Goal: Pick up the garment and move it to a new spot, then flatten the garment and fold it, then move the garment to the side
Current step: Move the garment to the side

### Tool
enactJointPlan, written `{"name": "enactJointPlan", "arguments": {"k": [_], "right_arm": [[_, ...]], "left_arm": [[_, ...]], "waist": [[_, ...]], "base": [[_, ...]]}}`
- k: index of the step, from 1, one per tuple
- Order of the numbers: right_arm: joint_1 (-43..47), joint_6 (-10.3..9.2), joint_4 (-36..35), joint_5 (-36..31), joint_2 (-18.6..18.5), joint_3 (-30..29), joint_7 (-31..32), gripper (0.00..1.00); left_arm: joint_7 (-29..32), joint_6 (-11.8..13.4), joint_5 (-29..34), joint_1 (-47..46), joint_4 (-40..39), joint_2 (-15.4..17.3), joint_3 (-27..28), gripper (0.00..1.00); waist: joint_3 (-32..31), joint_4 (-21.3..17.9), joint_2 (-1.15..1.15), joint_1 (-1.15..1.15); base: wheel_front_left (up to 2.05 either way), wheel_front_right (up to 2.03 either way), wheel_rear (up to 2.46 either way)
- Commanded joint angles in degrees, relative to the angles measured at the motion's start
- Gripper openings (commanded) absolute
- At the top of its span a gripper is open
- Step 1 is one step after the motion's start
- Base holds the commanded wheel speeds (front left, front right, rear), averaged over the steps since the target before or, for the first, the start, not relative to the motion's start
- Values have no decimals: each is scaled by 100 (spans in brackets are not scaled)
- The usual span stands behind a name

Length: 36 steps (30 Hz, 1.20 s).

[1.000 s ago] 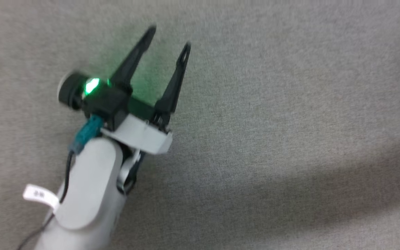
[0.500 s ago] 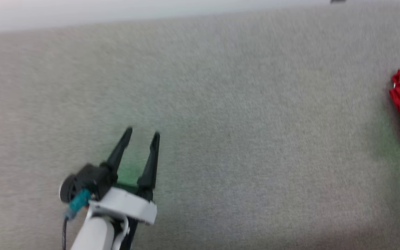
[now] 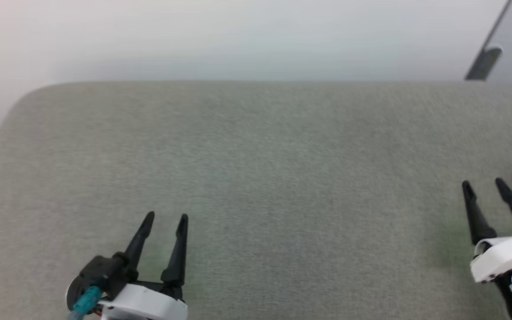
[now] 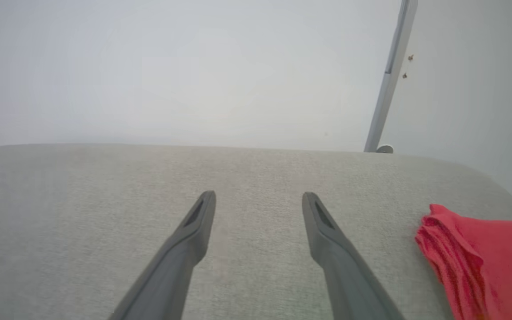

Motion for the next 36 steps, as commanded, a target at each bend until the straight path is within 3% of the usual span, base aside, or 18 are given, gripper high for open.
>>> {"name": "enactJointPlan", "arguments": {"k": [1,11,28,36], "right_arm": [[180,-10,-128,-43,117,-85,-17,100],[922,-10,-855,-313,584,-512,-12,100],[2261,-10,-2041,-554,966,-1509,-12,100],[2401,-10,-2242,-600,1078,-1551,5,100]], "left_arm": [[-5,4,-46,90,-84,-18,70,100],[-5,4,-126,573,-288,30,239,100],[-5,4,-50,1126,-714,180,149,100],[-5,4,-46,1127,-747,122,166,100]], "waist": [[-348,345,0,0],[-662,462,0,0],[-717,505,0,0],[-686,521,0,0]], "base": [[0,0,0],[0,0,0],[0,0,0],[0,0,0]]}}
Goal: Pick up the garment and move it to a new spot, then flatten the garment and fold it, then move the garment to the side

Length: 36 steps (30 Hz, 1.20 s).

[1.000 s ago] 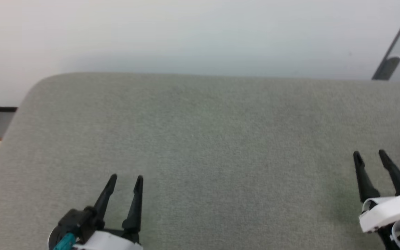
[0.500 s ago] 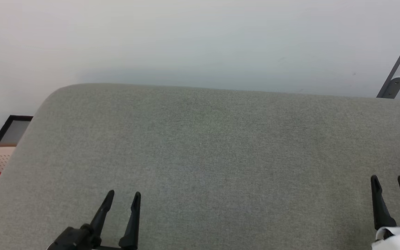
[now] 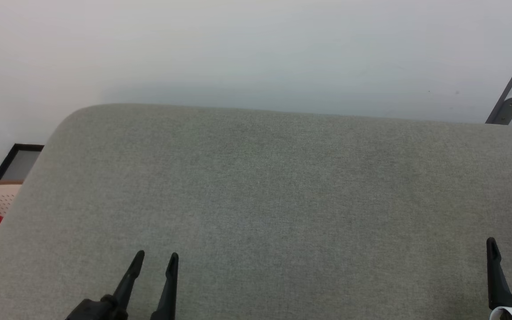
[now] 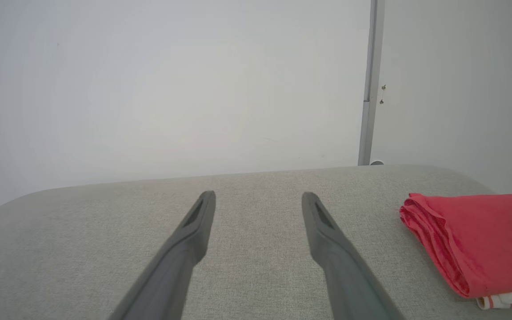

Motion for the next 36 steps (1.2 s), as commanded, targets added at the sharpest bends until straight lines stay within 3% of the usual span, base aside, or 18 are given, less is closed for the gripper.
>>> {"name": "enactJointPlan", "arguments": {"k": [1,15,16,20,36], "right_arm": [[52,-10,-42,-18,23,-1,-4,100],[127,-10,-206,-51,126,9,55,100],[95,0,-160,-7,118,13,60,0],[135,0,47,54,222,45,99,0],[-150,-1,216,1543,373,18,532,0]], "left_arm": [[-5,4,-11,6,-19,-13,2,100],[-5,4,-61,101,-64,-55,131,100],[0,0,-58,62,-34,-47,109,0],[13,1,-118,116,162,-100,76,0],[383,5,-1751,-187,365,-136,214,0]], "waist": [[0,-1,0,0],[-35,-38,0,0],[-35,-38,0,0],[-35,-41,0,0],[-21,-112,0,0]], "base": [[0,0,0],[0,0,0],[0,0,0],[0,0,0],[0,0,0]]}}
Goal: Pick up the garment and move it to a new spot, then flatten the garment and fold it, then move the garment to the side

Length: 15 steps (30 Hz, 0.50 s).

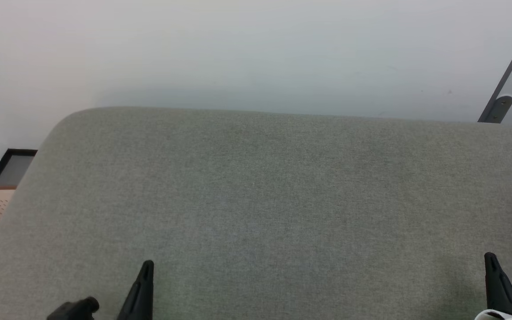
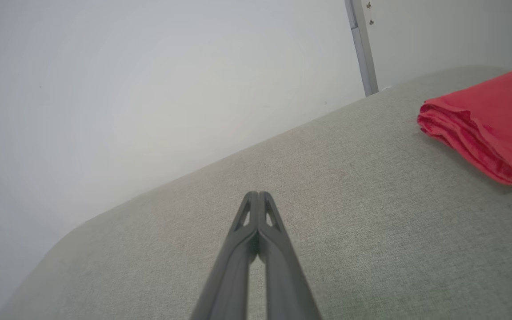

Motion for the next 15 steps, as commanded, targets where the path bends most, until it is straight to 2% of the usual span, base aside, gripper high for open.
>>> {"name": "enactJointPlan", "arguments": {"k": [1,15], "right_arm": [[-160,-1,-48,222,-13,-37,61,0],[-365,-2,76,1308,97,-56,374,0]], "left_arm": [[48,5,-247,-166,-41,10,47,0],[334,1,-1412,-390,112,-33,168,0]], "waist": [[2,-7,0,0],[14,-69,0,0]], "base": [[0,0,0],[0,0,0]]}}
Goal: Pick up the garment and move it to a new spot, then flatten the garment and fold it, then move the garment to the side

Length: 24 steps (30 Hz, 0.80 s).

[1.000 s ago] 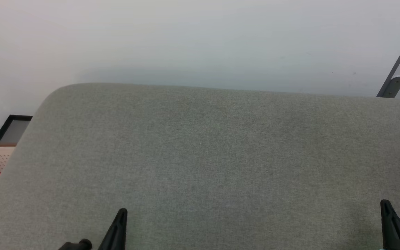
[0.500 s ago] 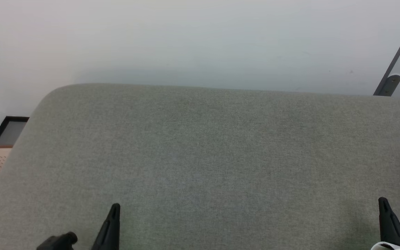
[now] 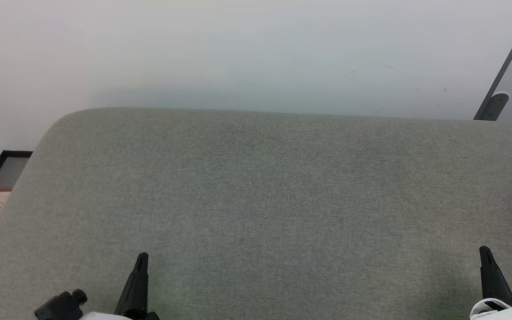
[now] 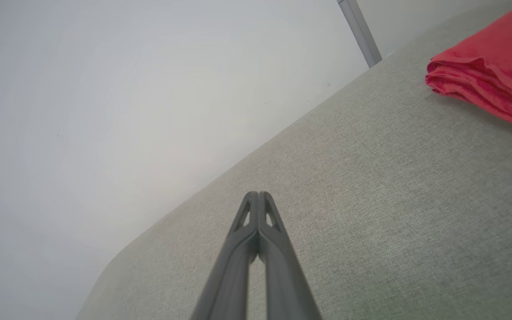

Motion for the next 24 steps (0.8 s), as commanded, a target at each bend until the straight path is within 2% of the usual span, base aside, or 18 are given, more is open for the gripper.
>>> {"name": "enactJointPlan", "arguments": {"k": [1,24], "right_arm": [[-141,-2,-42,219,-14,-41,49,0],[-423,-3,126,1665,140,-64,466,0]], "left_arm": [[50,1,-218,-143,-38,10,51,0],[462,0,-1739,-426,138,-79,252,0]], "waist": [[2,-8,0,0],[23,-110,0,0]], "base": [[0,0,0],[0,0,0]]}}
